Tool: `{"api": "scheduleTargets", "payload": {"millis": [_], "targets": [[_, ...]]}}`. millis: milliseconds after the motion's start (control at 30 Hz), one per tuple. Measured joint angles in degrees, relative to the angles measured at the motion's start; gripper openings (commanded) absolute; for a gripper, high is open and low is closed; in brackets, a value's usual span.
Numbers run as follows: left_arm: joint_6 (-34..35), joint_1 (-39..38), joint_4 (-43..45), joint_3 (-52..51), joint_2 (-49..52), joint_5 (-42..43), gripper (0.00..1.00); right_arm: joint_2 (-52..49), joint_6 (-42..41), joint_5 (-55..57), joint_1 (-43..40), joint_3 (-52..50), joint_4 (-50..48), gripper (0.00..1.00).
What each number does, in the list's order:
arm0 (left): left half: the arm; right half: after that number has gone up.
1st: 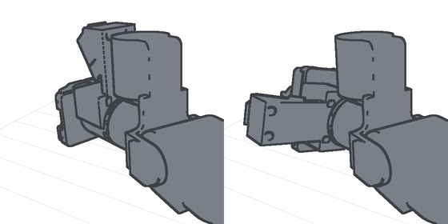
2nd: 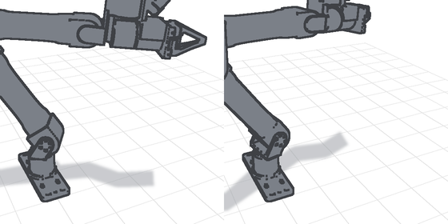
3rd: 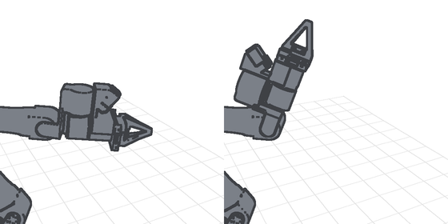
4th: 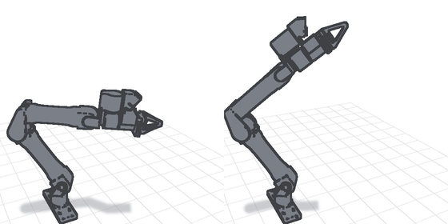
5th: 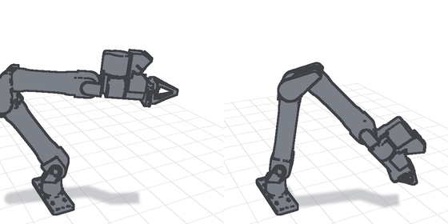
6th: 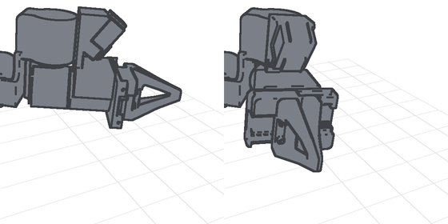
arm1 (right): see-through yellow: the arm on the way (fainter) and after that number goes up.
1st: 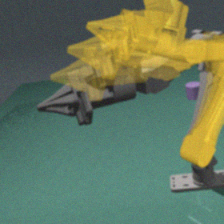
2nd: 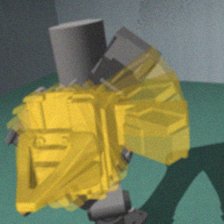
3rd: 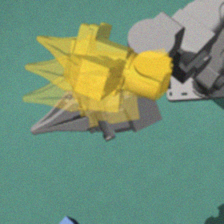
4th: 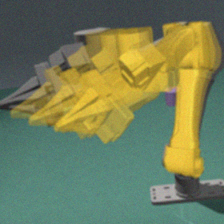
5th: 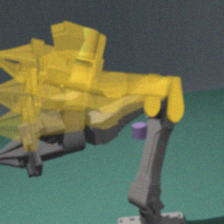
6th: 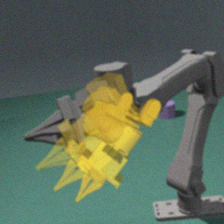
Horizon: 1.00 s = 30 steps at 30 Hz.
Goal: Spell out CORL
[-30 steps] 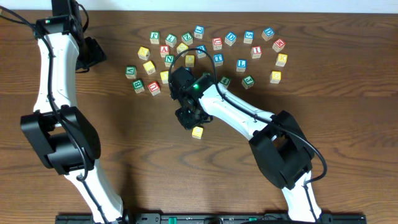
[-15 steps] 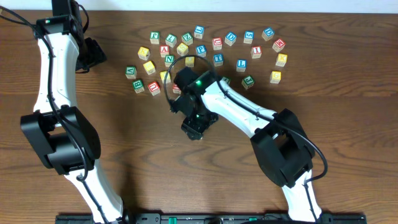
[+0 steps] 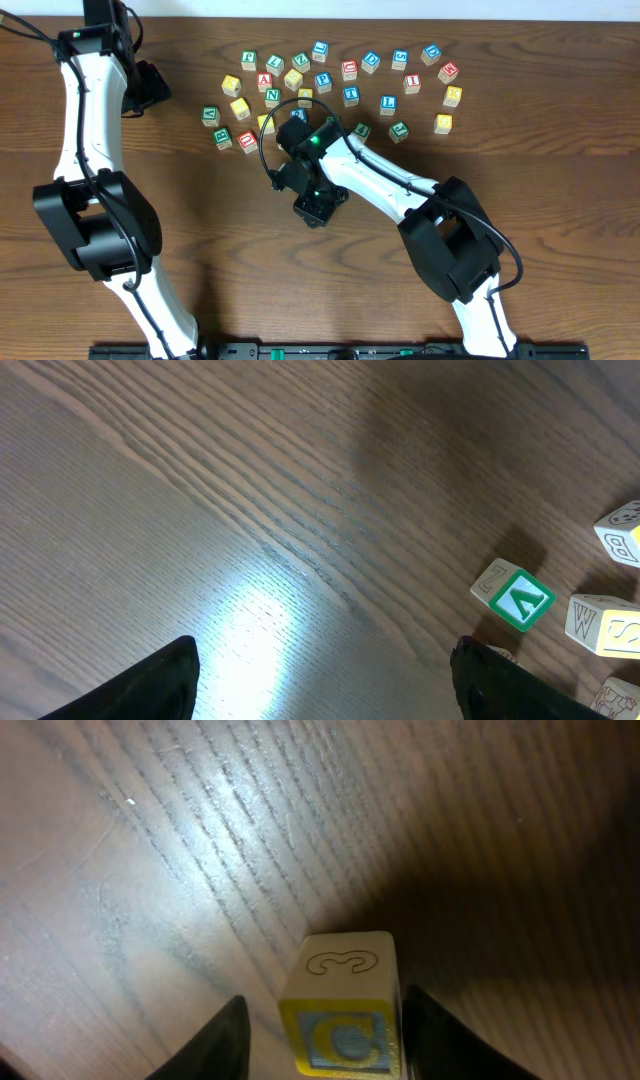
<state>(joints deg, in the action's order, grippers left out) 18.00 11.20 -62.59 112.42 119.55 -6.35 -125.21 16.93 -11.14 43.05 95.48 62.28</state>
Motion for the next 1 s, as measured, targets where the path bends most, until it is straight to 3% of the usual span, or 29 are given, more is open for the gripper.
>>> {"api": "scheduleTargets", "payload": {"millis": [367,1000], "targets": [[0.02,0.00,0.00,0.00,0.00,0.00,0.79,0.00,-18.01,9.92,0.00,0.00,-3.15,0.29],[0.00,0.00,-0.02,0.00,0.00,0.00,0.79,0.00,-34.62,12.48,-0.42,0.04,-4.90,0.27]]}}
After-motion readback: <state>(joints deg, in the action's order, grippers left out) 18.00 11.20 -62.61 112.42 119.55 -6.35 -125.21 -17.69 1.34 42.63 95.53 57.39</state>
